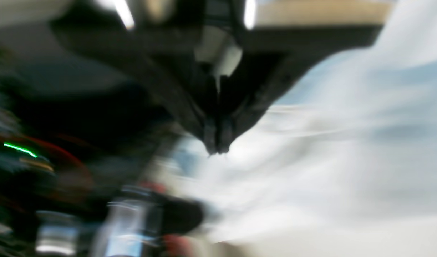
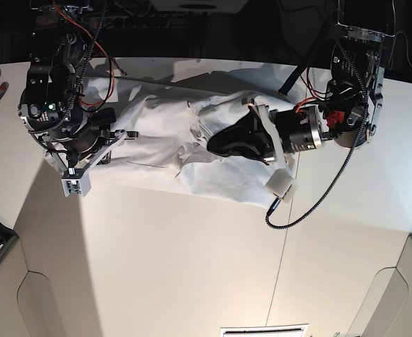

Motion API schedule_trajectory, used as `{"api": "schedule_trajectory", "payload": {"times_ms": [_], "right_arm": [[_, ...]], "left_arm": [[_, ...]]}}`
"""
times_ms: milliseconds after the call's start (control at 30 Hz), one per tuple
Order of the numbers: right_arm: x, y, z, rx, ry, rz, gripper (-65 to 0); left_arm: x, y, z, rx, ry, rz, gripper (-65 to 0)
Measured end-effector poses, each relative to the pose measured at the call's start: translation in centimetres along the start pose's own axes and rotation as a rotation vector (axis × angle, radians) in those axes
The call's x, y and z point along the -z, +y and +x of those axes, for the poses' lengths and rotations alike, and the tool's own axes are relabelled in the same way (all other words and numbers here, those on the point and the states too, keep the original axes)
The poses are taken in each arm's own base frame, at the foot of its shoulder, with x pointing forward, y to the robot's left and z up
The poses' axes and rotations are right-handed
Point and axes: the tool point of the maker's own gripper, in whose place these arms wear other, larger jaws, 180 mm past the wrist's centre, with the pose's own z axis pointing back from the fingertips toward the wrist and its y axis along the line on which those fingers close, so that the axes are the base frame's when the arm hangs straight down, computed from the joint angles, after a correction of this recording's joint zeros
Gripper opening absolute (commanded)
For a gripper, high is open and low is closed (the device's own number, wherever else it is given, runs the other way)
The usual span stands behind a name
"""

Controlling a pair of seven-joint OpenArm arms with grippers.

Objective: Layout the t-shirt on the table in an organized manner, then fold the t-shirt properly
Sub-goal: 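Move the right gripper over the shirt and press the folded layers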

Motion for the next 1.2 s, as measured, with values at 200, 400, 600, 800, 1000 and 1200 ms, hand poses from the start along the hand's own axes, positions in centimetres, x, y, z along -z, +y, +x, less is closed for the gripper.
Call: {"api": "schedule_trajectory", "payload": {"times_ms": [200,400,600,800,1000,1200], "right_arm": [[0.0,0.0,0.5,0.000,-0.028,0.000,-65.0],[0.0,0.0,0.6,0.000,-0.034,0.000,-65.0],[0.0,0.0,0.6,0.000,-0.034,0.000,-65.0],[0.0,0.0,0.7,-0.001,-0.038,0.000,-65.0],[0.0,0.0,0.7,-0.001,-0.038,0.000,-65.0],[0.0,0.0,0.7,-0.001,-0.038,0.000,-65.0]], "left_arm": [[0.4,2.7,-0.2,0.144,0.013,0.174,-65.0],[0.0,4.4,-0.2,0.238,0.032,0.261,-65.0],[-0.3,5.5,-0.1,0.258,0.039,0.327,-65.0],[1.9,3.5,-1.8,0.289,0.101,0.277,-65.0],[4.6,-0.1,-4.4,0.321,0.170,0.152,-65.0],[6.1,-4.3,-7.8,0.374,0.300,-0.012,-65.0]]}}
